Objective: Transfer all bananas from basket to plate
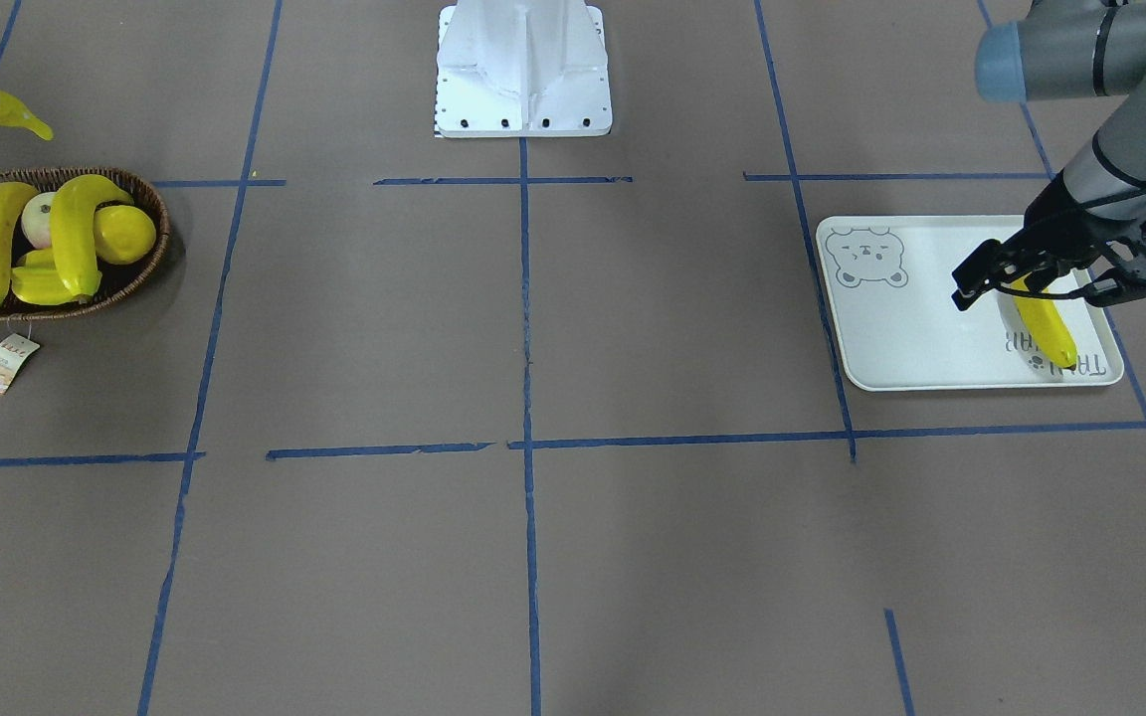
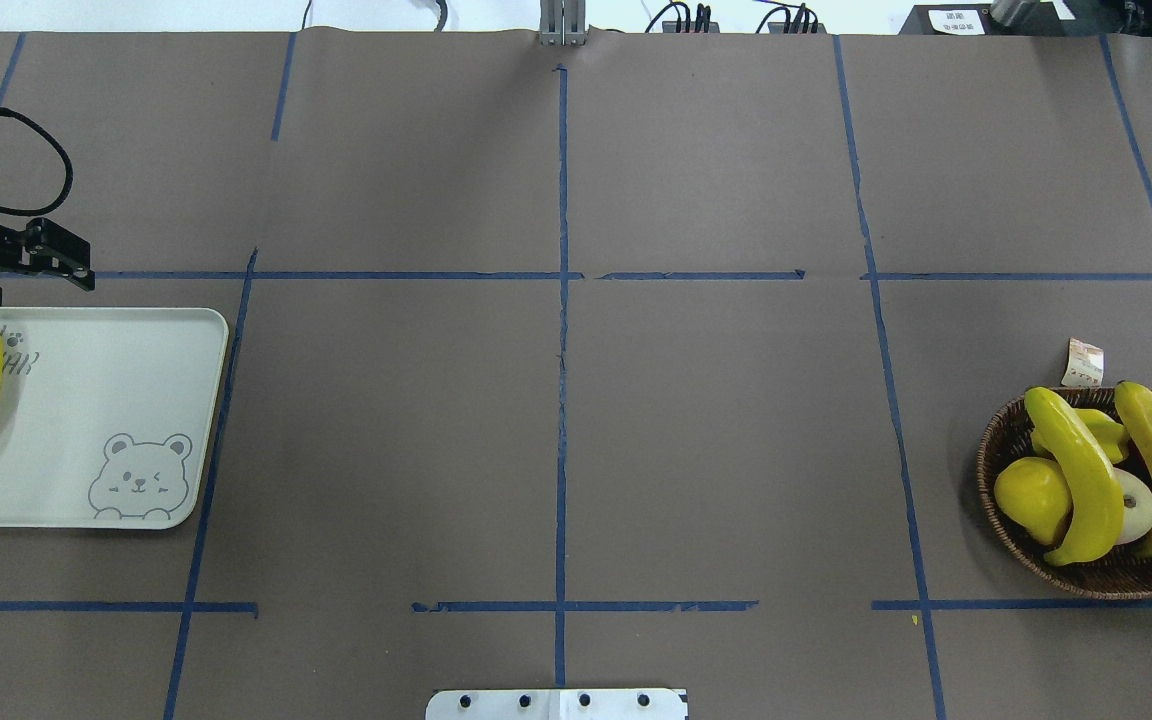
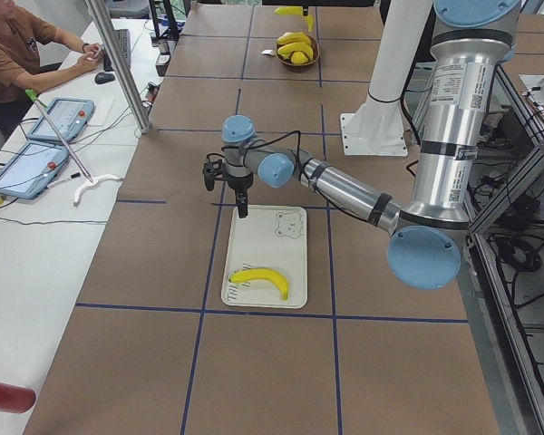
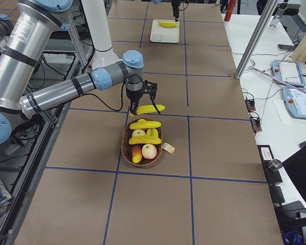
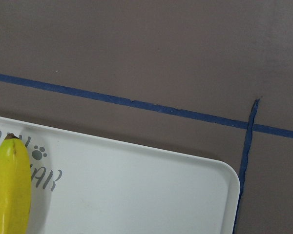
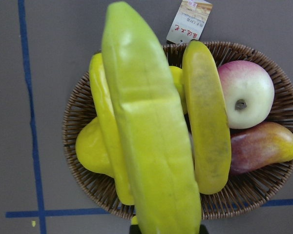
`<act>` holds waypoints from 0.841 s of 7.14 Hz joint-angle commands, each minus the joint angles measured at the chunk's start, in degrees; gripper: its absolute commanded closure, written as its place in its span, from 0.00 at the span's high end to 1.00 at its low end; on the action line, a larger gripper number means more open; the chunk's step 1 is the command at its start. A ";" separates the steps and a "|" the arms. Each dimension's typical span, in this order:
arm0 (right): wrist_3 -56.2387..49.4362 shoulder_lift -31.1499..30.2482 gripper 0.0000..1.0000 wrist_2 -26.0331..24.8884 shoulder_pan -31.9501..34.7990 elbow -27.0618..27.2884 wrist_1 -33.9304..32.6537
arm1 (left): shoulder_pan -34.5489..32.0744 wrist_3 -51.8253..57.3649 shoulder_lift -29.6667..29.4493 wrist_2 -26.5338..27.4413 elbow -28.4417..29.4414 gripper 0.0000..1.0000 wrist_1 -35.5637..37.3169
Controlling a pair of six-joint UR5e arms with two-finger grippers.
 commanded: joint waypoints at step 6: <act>8.76 48.05 0.01 -0.70 -18.55 -16.84 -12.93 | 7.71 -10.56 -11.49 0.00 -0.31 1.00 -0.64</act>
